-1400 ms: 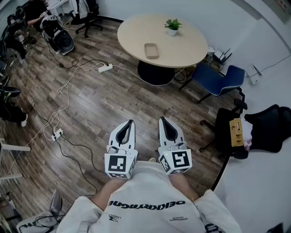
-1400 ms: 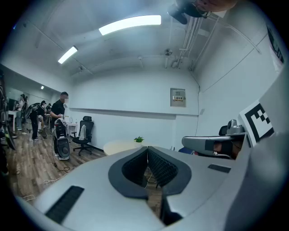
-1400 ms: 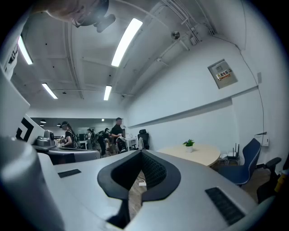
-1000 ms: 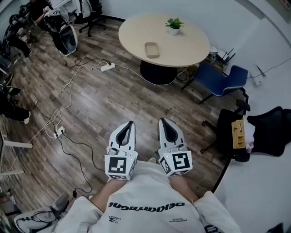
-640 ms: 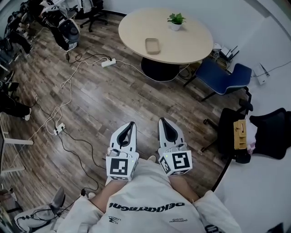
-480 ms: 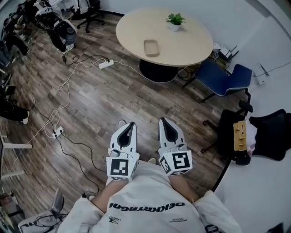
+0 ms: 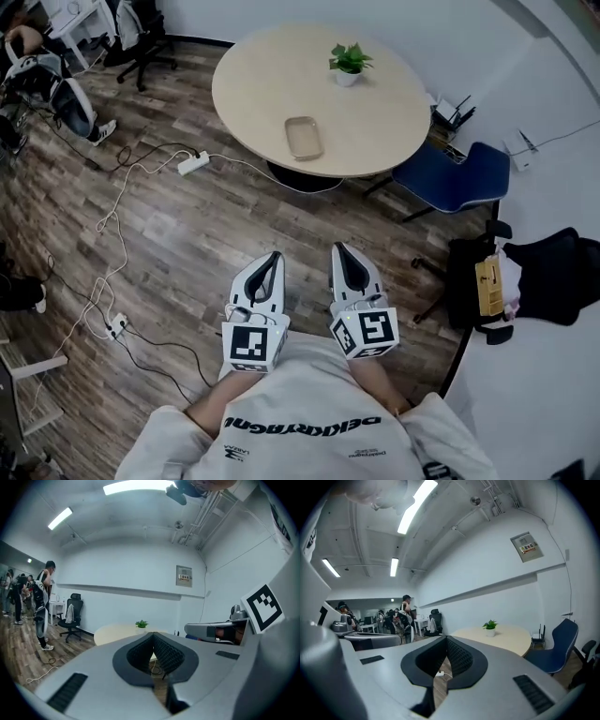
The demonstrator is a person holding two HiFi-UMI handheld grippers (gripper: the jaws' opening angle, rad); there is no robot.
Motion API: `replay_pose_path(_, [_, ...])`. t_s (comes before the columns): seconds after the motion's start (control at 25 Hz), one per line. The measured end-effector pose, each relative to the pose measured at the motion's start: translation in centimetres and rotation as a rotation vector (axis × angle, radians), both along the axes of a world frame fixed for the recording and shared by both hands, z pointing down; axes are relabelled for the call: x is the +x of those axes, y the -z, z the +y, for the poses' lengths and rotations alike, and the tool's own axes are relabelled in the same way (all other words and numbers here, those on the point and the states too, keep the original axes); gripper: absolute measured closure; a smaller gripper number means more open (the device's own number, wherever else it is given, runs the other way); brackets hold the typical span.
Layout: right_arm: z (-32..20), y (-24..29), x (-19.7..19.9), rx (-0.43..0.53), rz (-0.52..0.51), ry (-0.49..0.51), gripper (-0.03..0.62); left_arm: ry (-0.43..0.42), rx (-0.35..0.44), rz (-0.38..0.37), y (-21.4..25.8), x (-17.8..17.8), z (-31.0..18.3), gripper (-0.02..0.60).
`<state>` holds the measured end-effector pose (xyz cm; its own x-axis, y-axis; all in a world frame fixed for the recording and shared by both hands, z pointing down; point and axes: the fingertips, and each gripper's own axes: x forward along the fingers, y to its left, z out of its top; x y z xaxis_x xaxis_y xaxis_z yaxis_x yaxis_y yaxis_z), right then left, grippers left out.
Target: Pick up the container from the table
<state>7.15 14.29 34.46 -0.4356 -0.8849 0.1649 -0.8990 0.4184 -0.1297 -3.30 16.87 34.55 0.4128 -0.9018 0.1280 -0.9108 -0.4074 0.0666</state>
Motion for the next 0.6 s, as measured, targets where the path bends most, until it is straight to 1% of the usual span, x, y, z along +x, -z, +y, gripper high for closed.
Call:
replay_pose_path(0.16, [-5.9,0.1,-3.2,-0.018,0.005,-0.053,0.562,-0.074,-0.016,-0.004,-0.3,-2.5,-6.2,0.566])
replay_pose_path(0.28, [-8.7,-0.1,-4.9,-0.041,0.016,-0.082,0.562,-0.109,-0.048,0.002,-0.8,-3.9,-9.8,0.566])
replay_pose_path(0.44, [-12.0,-0.5,-6.4,-0.083,-0.011,-0.107,0.562,-0.12,-0.084,0.028,-2.0,-5.3,-13.5,0.566])
replay_pose_path(0.6, [-14.9,-1.6,-6.7,-0.104,0.002,-0.12,0.562,-0.129,-0.123,0.039,-3.4,-5.4,-16.4,0.566])
